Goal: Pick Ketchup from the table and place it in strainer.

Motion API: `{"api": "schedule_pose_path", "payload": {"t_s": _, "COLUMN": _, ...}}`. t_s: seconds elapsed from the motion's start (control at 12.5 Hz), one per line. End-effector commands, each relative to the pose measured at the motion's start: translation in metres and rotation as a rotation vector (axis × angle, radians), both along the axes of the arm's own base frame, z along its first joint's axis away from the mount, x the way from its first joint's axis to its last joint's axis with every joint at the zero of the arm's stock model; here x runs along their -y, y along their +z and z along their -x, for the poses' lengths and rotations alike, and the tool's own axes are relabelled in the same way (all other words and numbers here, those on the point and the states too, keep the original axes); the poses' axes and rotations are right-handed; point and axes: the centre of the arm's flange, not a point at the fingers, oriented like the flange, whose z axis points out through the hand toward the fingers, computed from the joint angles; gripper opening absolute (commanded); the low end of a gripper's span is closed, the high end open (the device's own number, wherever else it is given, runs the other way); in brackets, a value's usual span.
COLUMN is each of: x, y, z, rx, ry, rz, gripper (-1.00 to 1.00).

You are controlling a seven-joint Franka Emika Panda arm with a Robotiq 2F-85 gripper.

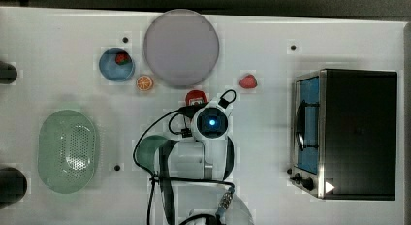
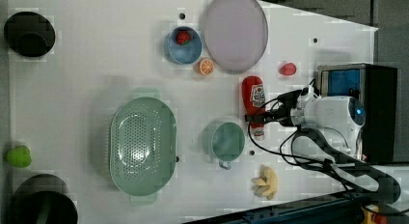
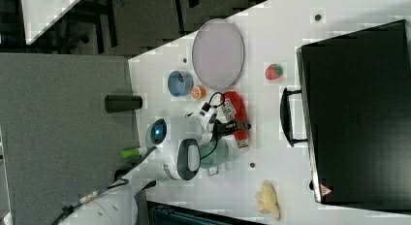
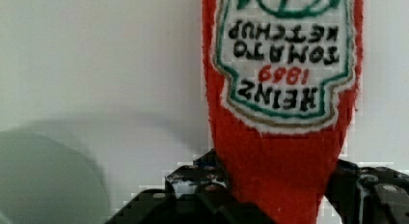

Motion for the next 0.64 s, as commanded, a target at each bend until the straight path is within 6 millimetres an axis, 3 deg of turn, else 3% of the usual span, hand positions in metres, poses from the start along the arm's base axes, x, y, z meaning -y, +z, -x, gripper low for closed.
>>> {"api": "schedule_pose_path", "payload": {"t_s": 0.08, "x": 0.0, "y": 0.067, "z": -0.026, "rx": 0.108, "ry": 0.04, "rz": 0.016, "gripper": 0.21}}
{"api": "schedule_pose_path", "payload": {"t_s": 0.4, "x": -0.011, "y": 0.161, "z": -0.026, "rx": 0.113, "ry": 0.055, "rz": 0.044, "gripper": 0.21}}
{"api": "schedule_pose_path", "payload": {"t_s": 0.64, "x": -0.046, "y": 0.225, "z": -0.012, "rx": 0.075, "ry": 0.022, "rz": 0.075, "gripper": 0.21}}
